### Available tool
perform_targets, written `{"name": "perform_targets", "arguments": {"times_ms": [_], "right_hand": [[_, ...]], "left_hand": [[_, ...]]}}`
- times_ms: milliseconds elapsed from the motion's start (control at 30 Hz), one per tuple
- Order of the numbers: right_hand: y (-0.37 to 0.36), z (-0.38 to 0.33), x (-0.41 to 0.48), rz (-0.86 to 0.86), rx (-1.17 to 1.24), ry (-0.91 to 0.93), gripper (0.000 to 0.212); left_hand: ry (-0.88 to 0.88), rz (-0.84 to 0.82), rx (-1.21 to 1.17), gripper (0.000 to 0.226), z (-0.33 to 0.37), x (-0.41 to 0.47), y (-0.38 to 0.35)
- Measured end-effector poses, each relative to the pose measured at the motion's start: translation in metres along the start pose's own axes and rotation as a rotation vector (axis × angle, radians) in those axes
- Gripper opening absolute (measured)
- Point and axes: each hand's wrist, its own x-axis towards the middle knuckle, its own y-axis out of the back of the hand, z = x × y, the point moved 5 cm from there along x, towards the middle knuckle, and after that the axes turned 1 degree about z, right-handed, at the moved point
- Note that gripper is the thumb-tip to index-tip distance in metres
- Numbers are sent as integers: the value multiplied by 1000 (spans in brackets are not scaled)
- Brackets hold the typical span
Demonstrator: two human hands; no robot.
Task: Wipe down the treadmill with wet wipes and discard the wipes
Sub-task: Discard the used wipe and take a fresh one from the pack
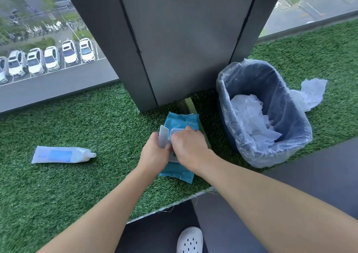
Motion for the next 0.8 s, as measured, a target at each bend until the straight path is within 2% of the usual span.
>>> {"name": "perform_targets", "arguments": {"times_ms": [133,267,367,500,633,800], "right_hand": [[-4,-5,1,14,-122,2,19],[-9,-4,-5,11,-134,3,24],[-6,3,-10,104,51,-100,31],[16,18,-17,303,331,-173,9],[35,25,-28,347,580,-105,17],[44,21,-42,399,690,-49,18]], "left_hand": [[3,-8,-14,20,0,-4,-1],[-3,14,1,22,-4,-1,-1],[-37,28,51,30,-3,-1,-3],[-43,52,103,35,-2,-2,-5],[-24,68,130,33,0,-1,-5],[-25,60,123,32,1,-3,-8]]}}
